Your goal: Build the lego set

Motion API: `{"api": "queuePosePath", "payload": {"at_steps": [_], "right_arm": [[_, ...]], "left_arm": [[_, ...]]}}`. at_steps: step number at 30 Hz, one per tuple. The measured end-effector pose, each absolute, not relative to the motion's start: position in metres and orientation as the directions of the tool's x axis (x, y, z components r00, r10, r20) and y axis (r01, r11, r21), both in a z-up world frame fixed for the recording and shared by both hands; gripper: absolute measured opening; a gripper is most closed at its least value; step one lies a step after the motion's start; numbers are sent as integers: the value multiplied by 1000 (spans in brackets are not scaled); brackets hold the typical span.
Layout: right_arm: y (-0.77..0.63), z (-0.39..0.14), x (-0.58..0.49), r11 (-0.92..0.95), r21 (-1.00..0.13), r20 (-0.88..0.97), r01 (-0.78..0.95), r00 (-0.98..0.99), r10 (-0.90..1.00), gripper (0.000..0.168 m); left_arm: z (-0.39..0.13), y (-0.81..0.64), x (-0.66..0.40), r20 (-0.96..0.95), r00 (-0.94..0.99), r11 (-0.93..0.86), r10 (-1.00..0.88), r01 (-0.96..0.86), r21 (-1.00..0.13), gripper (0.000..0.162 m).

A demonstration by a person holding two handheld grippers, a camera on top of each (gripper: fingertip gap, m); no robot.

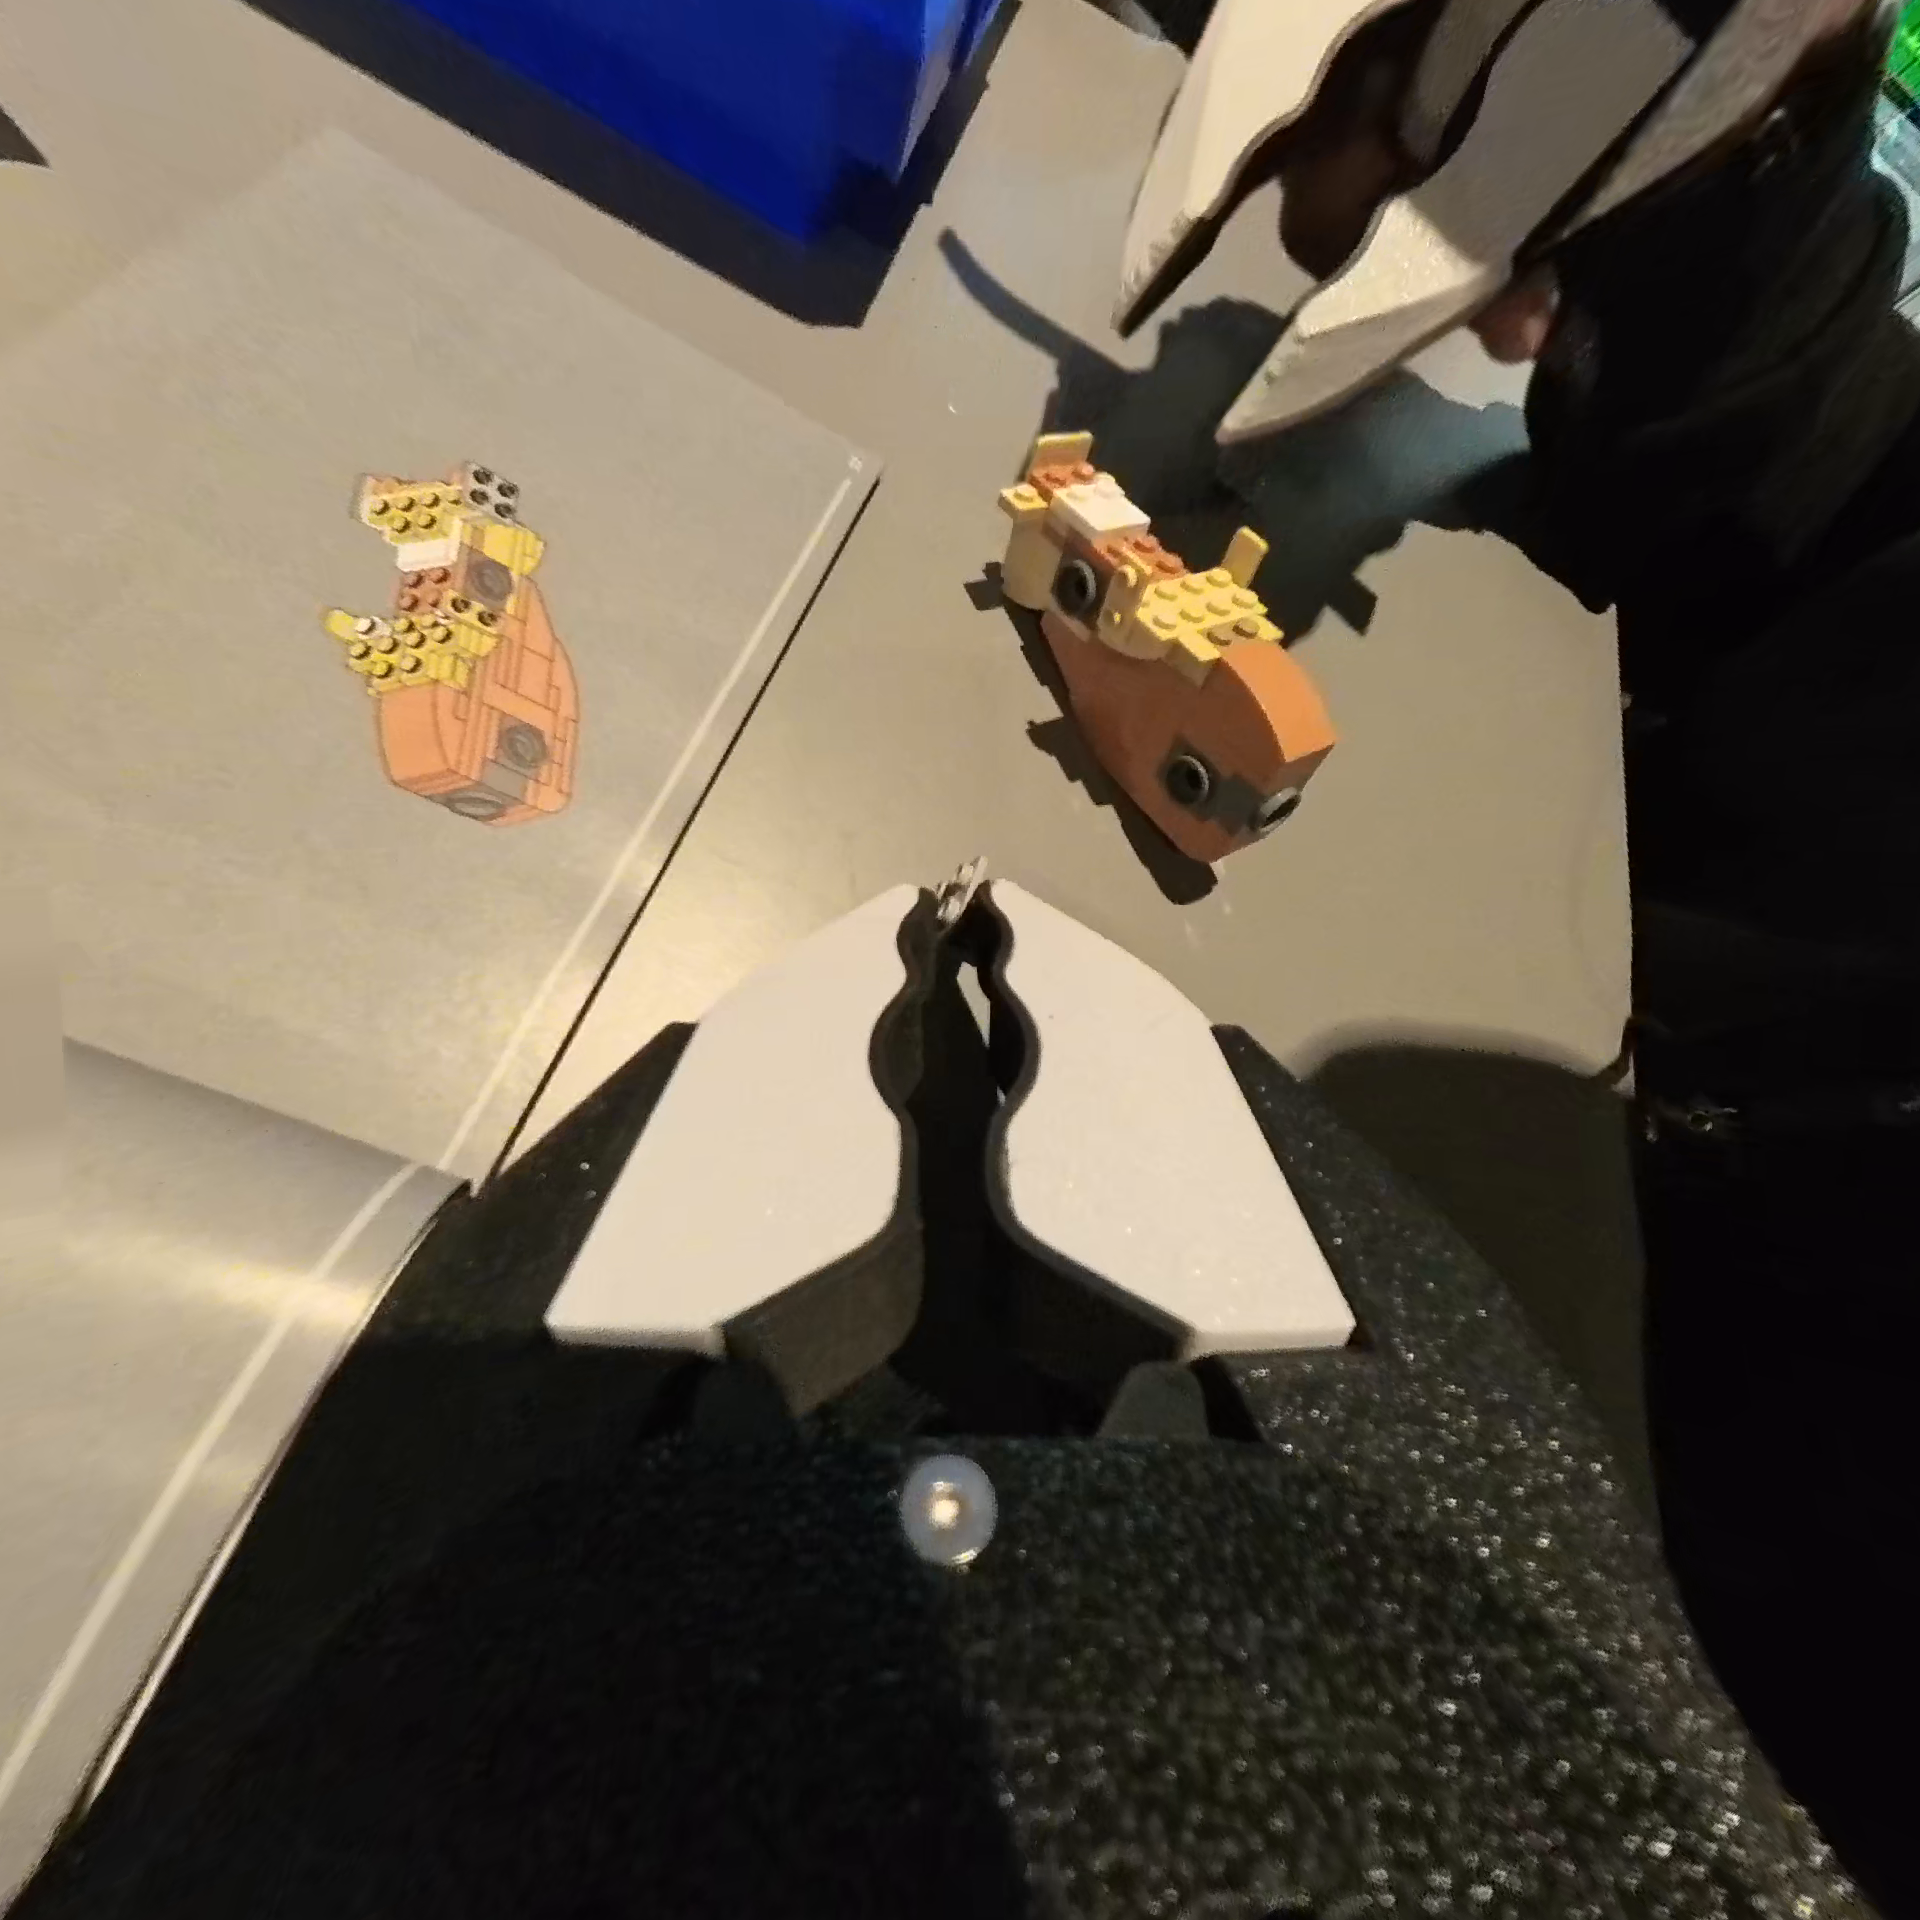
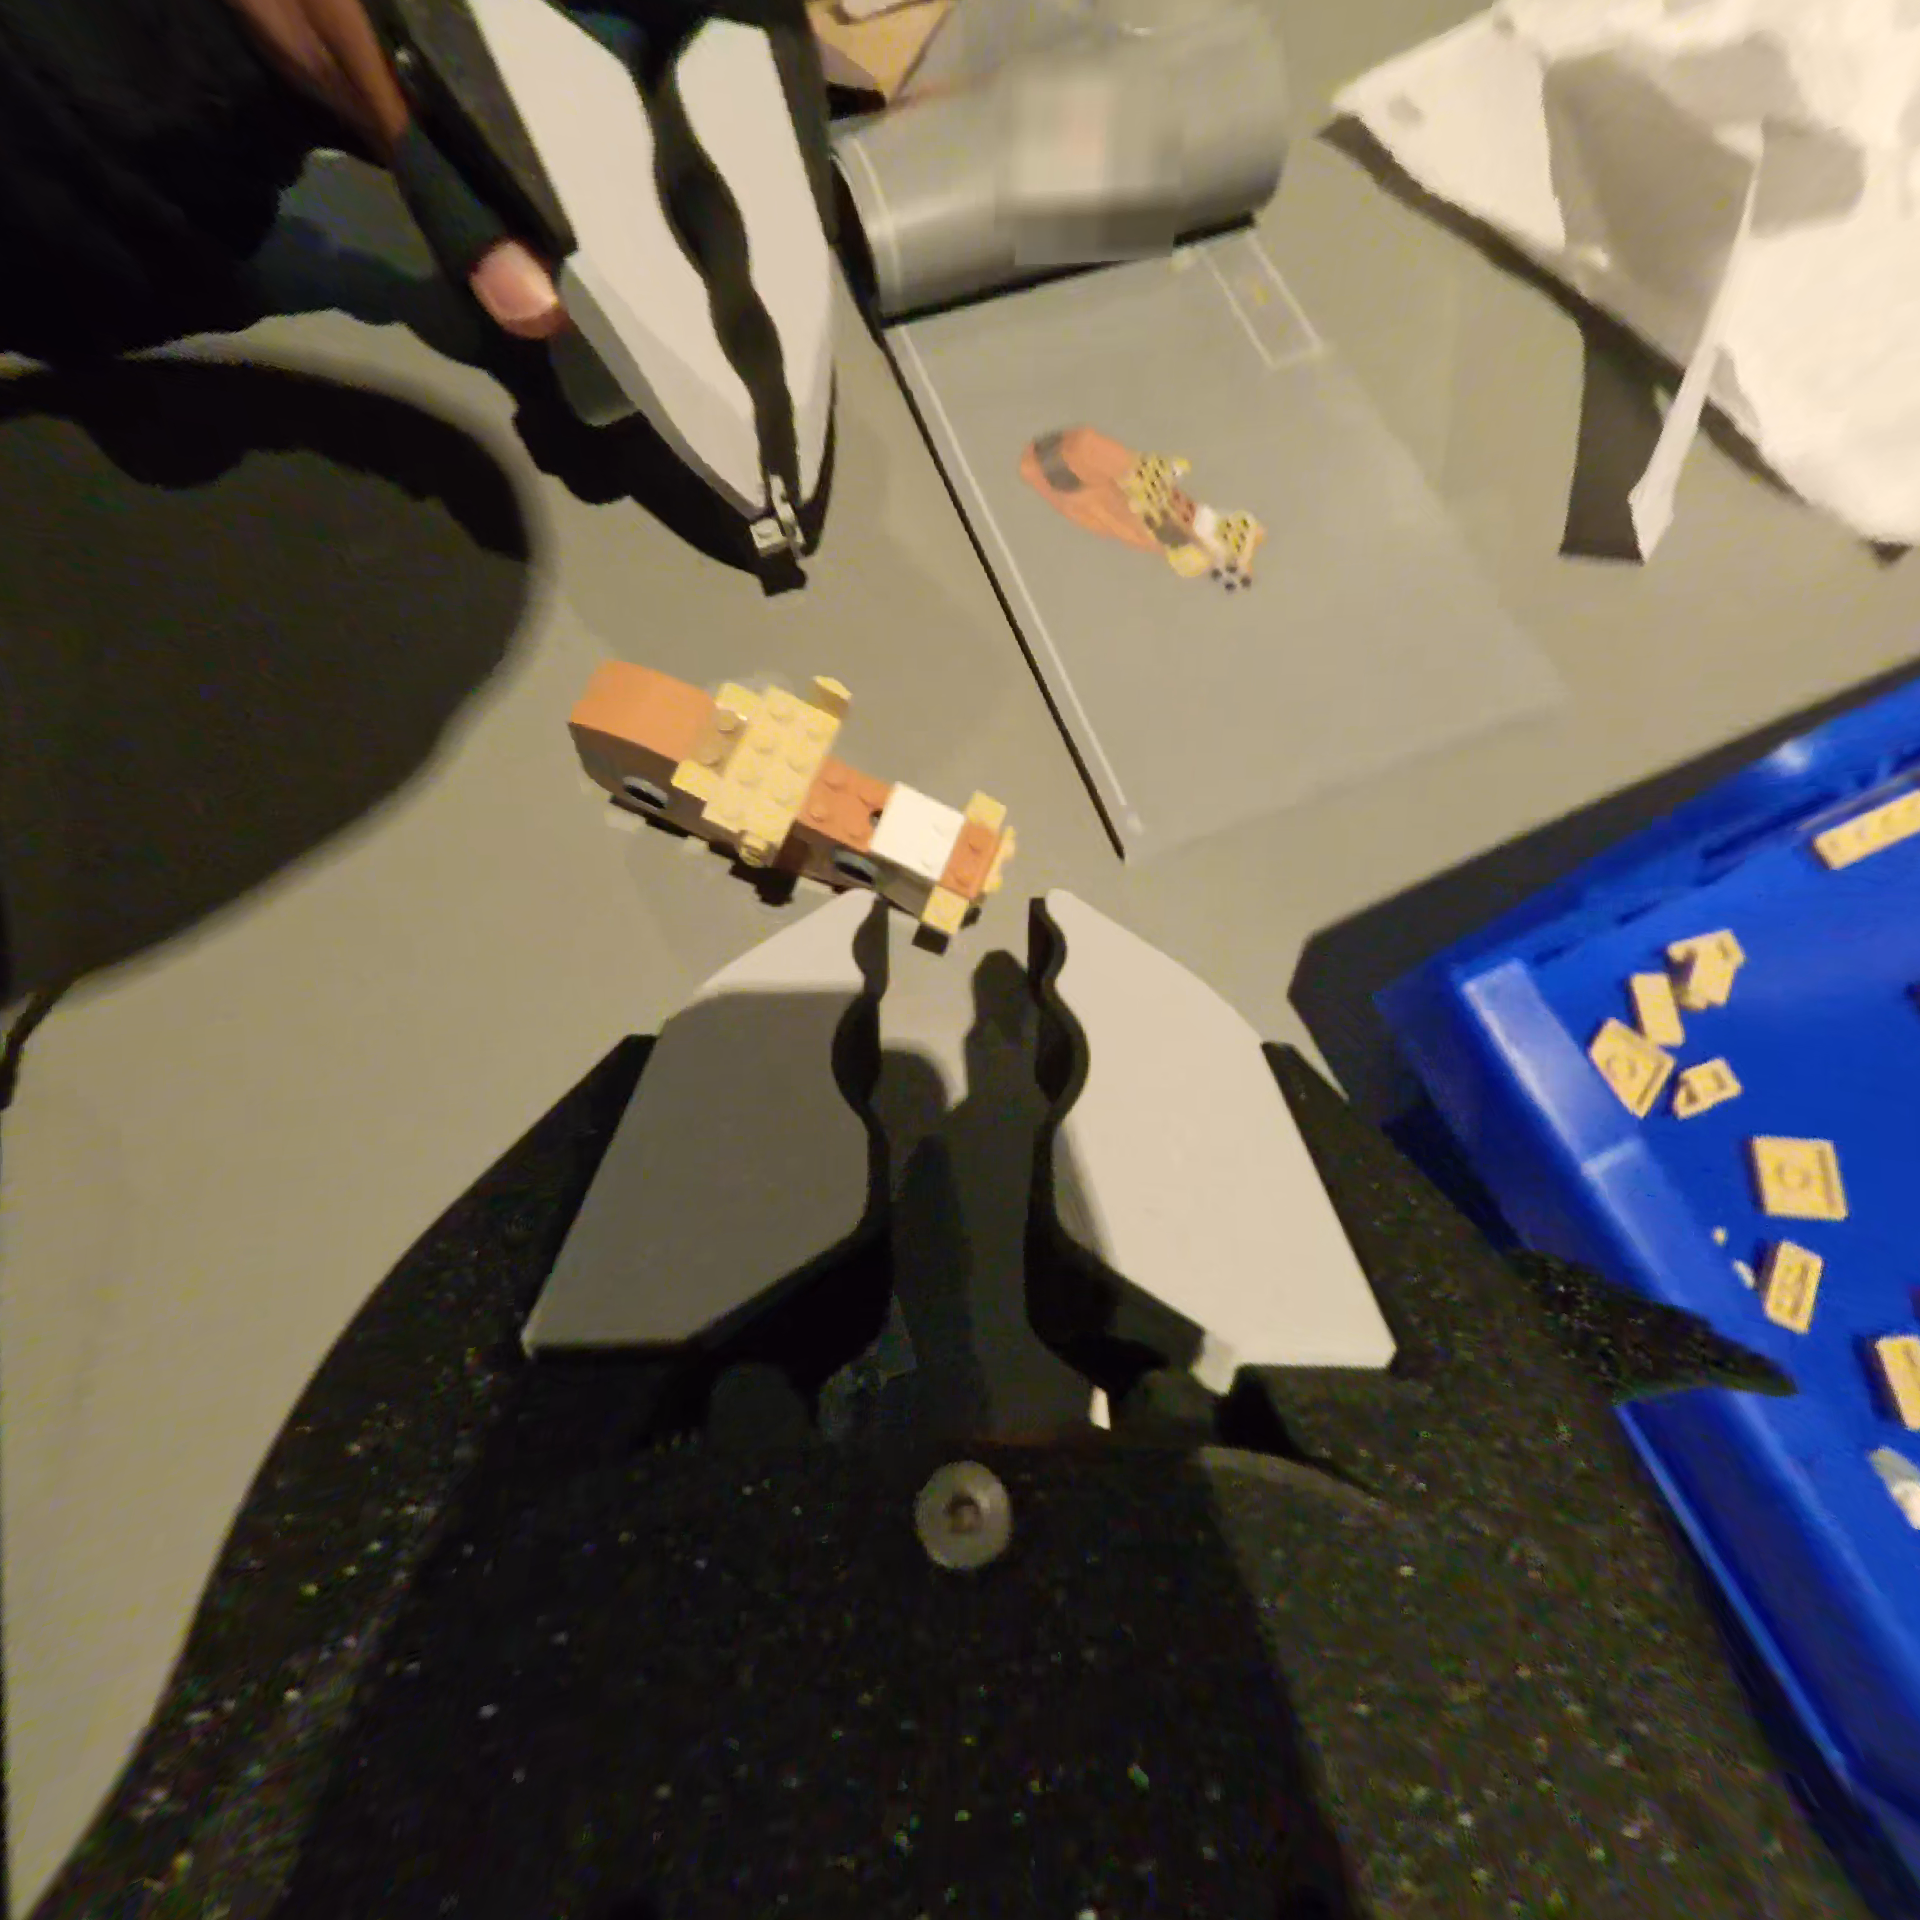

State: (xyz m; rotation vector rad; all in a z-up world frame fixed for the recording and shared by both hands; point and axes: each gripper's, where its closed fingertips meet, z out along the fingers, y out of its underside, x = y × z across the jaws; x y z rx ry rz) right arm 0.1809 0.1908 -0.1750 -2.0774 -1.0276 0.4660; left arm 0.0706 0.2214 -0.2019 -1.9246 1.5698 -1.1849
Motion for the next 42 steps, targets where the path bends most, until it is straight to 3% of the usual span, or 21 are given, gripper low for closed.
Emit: {"api": "queuePosePath", "payload": {"at_steps": [3, 8, 15, 27, 32, 38, 42], "right_arm": [[185, -183, 185, -456, -733, -63, 505, 617, 785, 25], [183, -203, 186, -460, -658, -11, 596, 603, 798, 17], [198, -202, 174, -385, -689, 81, 614, 594, 801, 9], [214, -206, 142, -233, -703, 221, 672, 518, 826, 10], [212, -198, 159, -326, -707, 173, 628, 601, 780, 19], [189, -161, 146, -504, -806, -101, 309, 768, 632, 38], [173, -170, 128, -563, -784, -98, 262, 843, 530, 58]], "left_arm": [[-201, 221, 71, 360, 14, -295, -933, -602, -742, 6], [-201, 222, 71, 357, 17, -296, -934, -597, -746, 7], [-200, 221, 73, 345, 9, -282, -939, -596, -752, 7], [-197, 221, 73, 343, 6, -282, -939, -581, -764, 6], [-195, 224, 74, 340, 12, -287, -940, -564, -774, 6], [-193, 231, 74, 362, 36, -323, -932, -537, -779, 6], [-192, 233, 75, 360, 46, -328, -932, -528, -783, 6]]}}
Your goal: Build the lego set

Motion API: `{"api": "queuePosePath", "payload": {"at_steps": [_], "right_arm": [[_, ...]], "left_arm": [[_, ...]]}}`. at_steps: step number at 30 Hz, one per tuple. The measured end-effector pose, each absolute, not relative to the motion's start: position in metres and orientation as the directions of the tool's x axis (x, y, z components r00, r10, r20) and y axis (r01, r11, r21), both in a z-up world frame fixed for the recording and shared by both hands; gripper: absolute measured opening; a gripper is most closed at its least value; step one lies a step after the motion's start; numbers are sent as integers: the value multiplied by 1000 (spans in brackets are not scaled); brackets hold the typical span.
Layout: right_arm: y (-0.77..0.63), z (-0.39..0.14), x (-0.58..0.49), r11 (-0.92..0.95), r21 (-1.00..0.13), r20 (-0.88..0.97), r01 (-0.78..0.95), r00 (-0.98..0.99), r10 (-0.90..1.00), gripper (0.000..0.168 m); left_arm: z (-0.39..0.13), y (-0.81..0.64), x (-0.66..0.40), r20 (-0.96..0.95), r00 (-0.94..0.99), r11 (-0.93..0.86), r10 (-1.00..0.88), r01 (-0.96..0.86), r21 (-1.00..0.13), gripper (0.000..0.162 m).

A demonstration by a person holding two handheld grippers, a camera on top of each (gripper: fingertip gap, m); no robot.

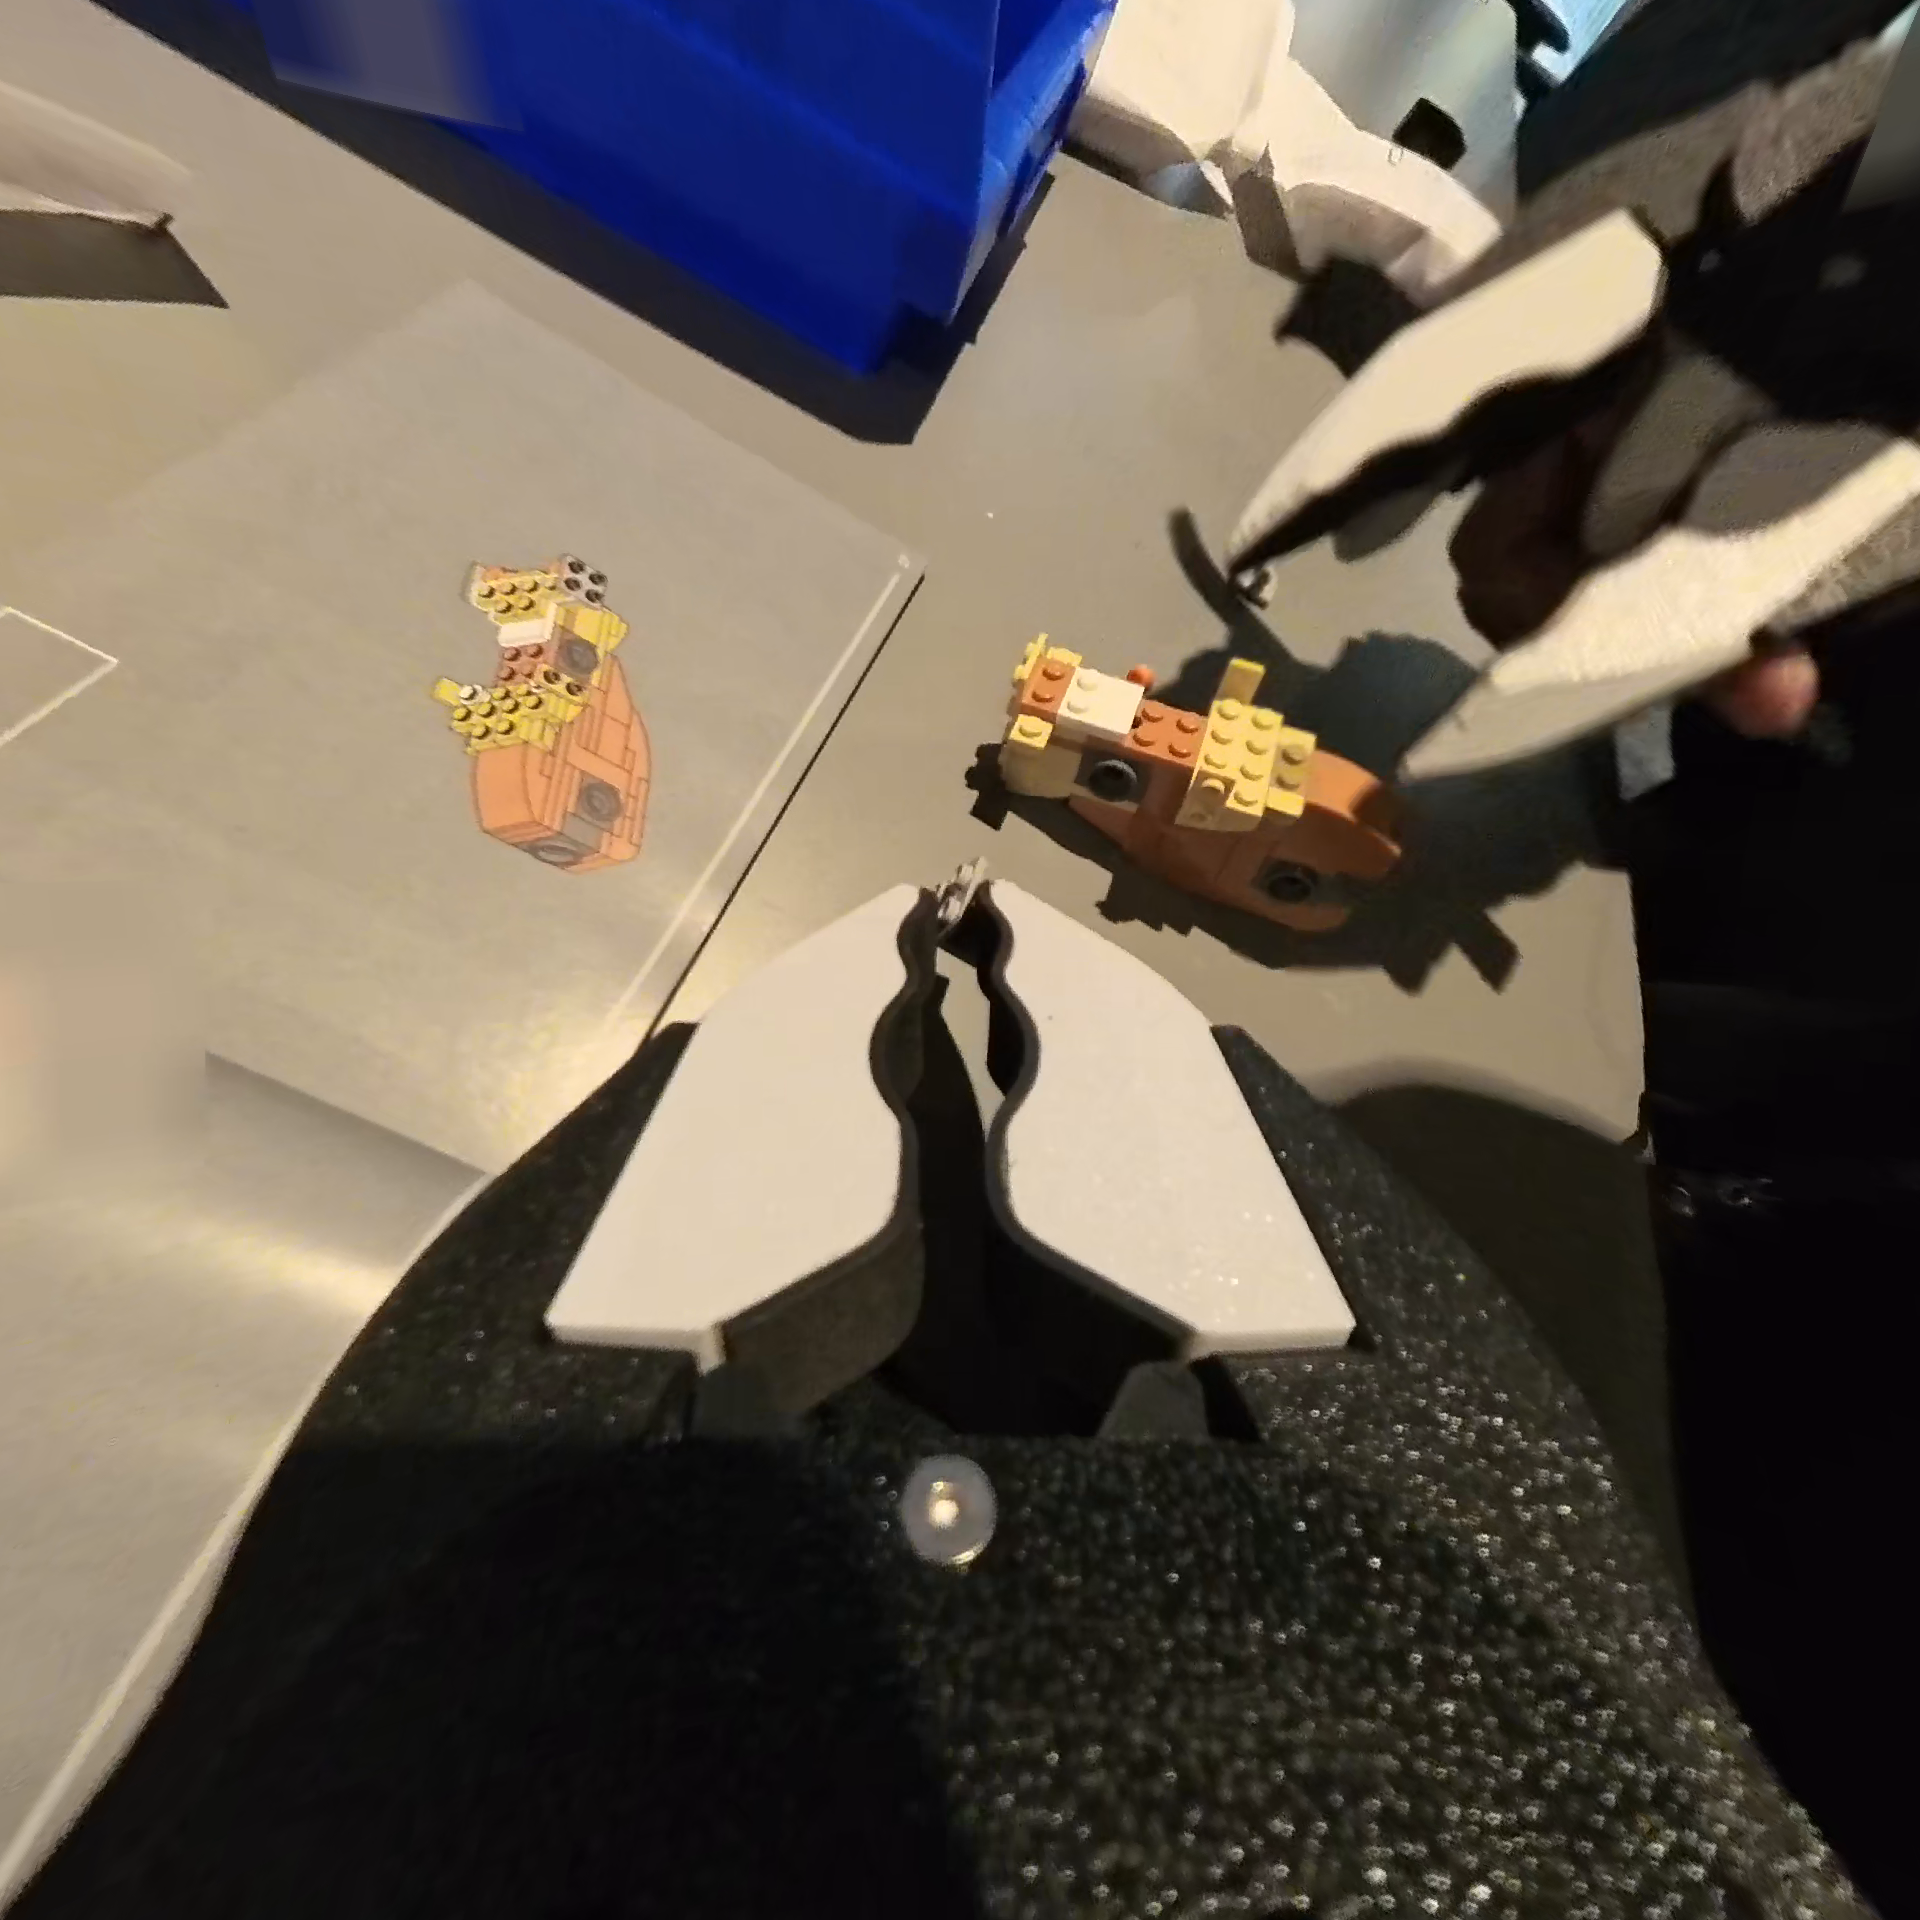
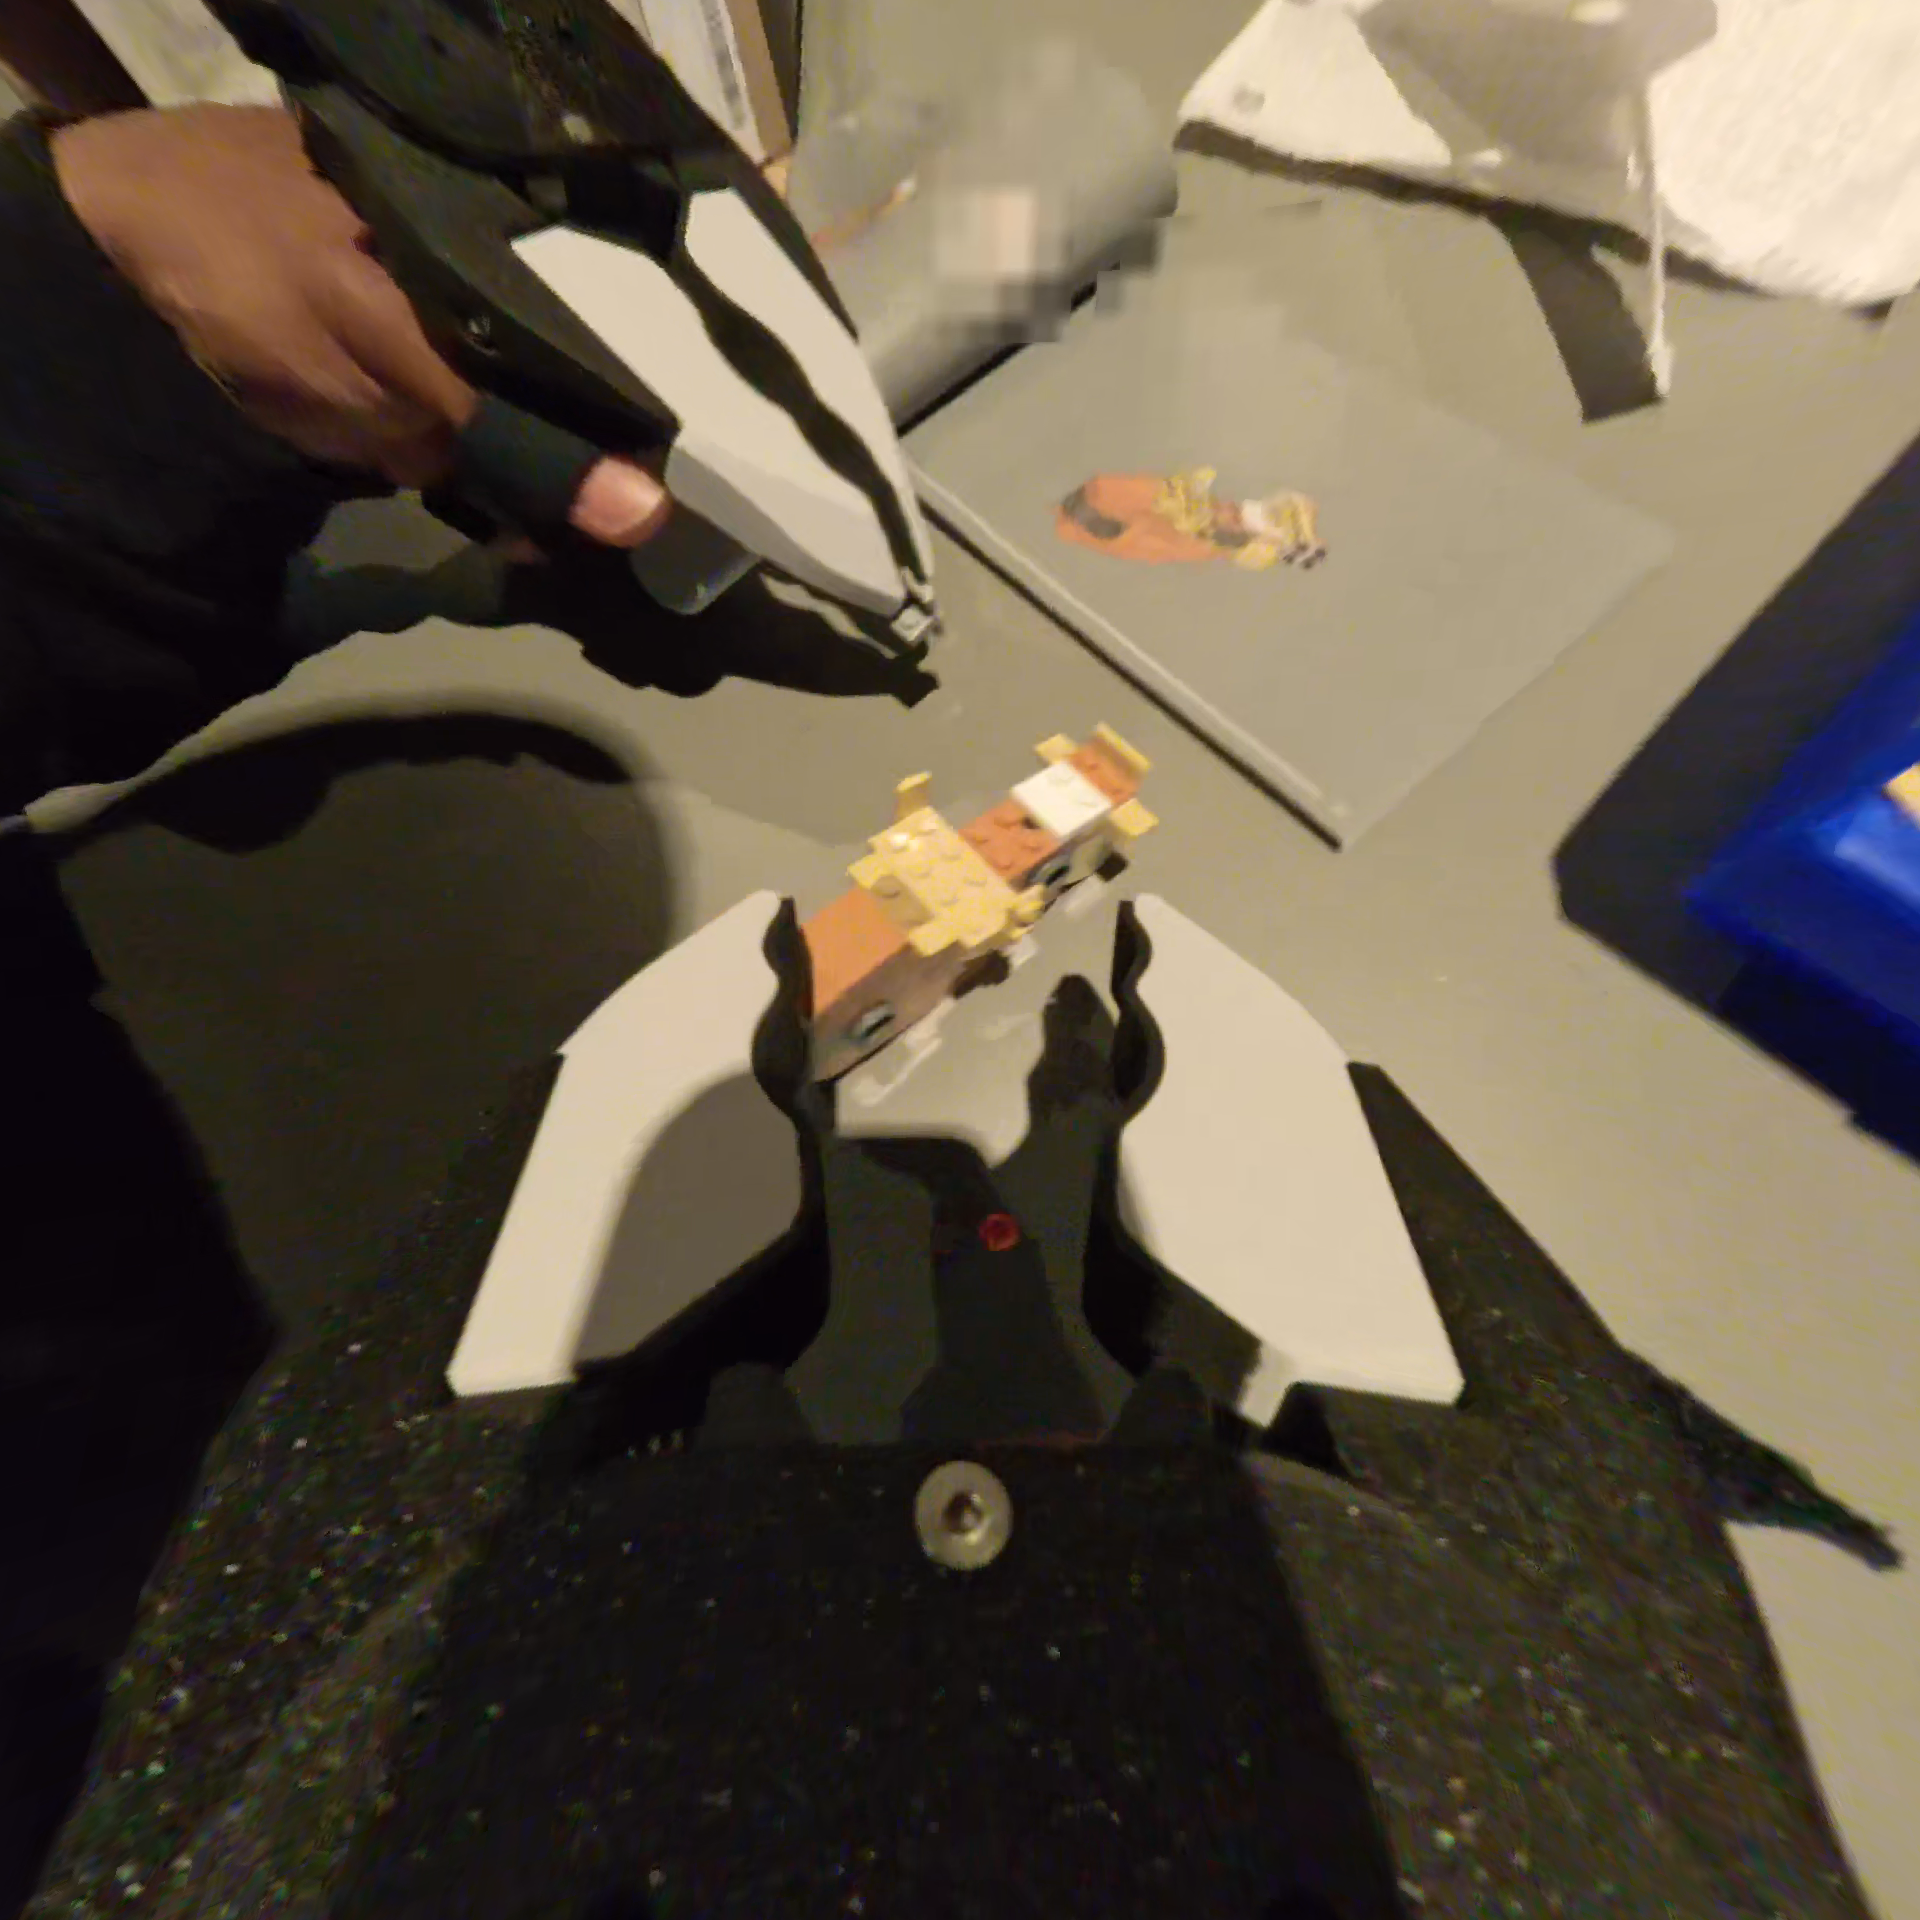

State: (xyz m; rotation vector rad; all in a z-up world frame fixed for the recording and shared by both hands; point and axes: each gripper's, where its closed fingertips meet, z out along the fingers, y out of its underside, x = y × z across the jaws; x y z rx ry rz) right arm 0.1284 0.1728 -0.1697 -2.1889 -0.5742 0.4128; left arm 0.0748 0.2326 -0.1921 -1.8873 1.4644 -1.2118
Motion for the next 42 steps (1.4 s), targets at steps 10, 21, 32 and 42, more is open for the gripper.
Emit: {"api": "queuePosePath", "payload": {"at_steps": [10, 21, 32, 42], "right_arm": [[164, -187, 115, -567, -778, 57, 272, 929, 367, 60], [164, -202, 117, -481, -724, 108, 494, 771, 628, 20], [180, -201, 126, -120, -674, 252, 729, 379, 891, 20], [178, -203, 131, -180, -751, 96, 636, 374, 922, 19]], "left_arm": [[-182, 229, 78, 326, 42, -302, -945, -498, -813, 6], [-183, 238, 72, 319, 71, -310, -945, -502, -807, 6], [-186, 241, 70, 332, 75, -324, -940, -500, -804, 6], [-181, 240, 70, 359, 67, -345, -931, -485, -804, 7]]}}
